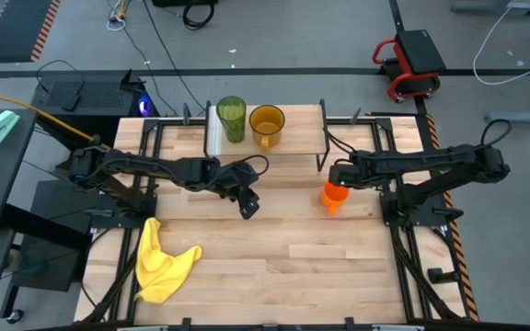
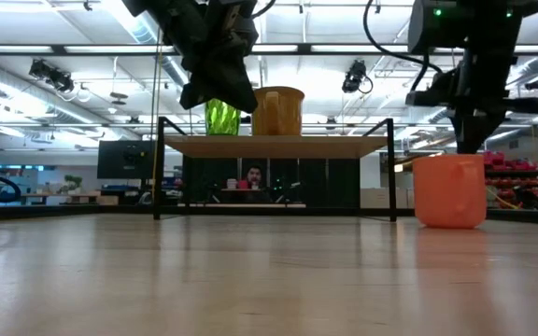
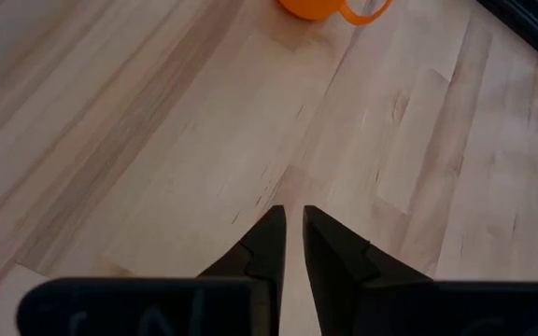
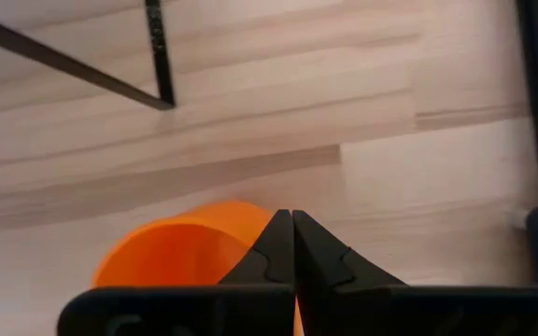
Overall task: Stack small to large cups/mugs on shelf
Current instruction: Put the orange mug on the shelf
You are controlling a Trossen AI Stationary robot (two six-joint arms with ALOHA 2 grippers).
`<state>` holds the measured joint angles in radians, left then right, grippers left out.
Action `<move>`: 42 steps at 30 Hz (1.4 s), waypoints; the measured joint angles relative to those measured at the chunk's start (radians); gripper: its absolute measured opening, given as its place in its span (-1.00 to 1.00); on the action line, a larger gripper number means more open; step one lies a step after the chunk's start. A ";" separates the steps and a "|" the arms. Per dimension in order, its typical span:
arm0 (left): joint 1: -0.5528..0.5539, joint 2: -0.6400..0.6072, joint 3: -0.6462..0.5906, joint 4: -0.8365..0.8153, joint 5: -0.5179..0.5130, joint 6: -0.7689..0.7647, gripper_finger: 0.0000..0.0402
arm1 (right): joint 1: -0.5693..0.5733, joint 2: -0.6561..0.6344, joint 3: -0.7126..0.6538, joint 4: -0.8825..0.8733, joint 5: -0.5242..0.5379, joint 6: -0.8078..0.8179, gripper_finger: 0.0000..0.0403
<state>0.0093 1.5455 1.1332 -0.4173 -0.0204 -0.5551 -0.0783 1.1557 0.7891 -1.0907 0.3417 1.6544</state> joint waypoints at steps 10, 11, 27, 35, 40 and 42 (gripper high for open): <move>-0.002 0.000 0.000 -0.001 0.000 0.017 -0.74 | 0.006 0.005 0.000 0.057 -0.030 -0.017 -1.00; -0.002 0.000 0.000 -0.001 0.000 0.017 -0.73 | 0.010 0.005 0.000 0.063 -0.031 -0.018 -1.00; -0.002 0.000 0.000 -0.001 0.000 0.017 -0.72 | 0.090 0.061 0.000 0.203 -0.032 -0.008 -1.00; -0.002 0.000 0.000 -0.001 0.000 0.001 -0.75 | 0.099 0.089 0.014 0.224 -0.023 -0.029 -1.00; -0.002 0.000 0.000 -0.002 0.000 -0.005 -0.73 | 0.099 0.088 0.046 0.218 0.000 -0.058 -1.00; -0.002 0.000 0.000 -0.002 0.000 -0.005 -0.72 | 0.100 0.087 0.051 0.206 0.000 -0.064 -1.00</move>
<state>0.0071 1.5455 1.1332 -0.4194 -0.0200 -0.5598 0.0216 1.2430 0.8404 -0.8848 0.3413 1.5904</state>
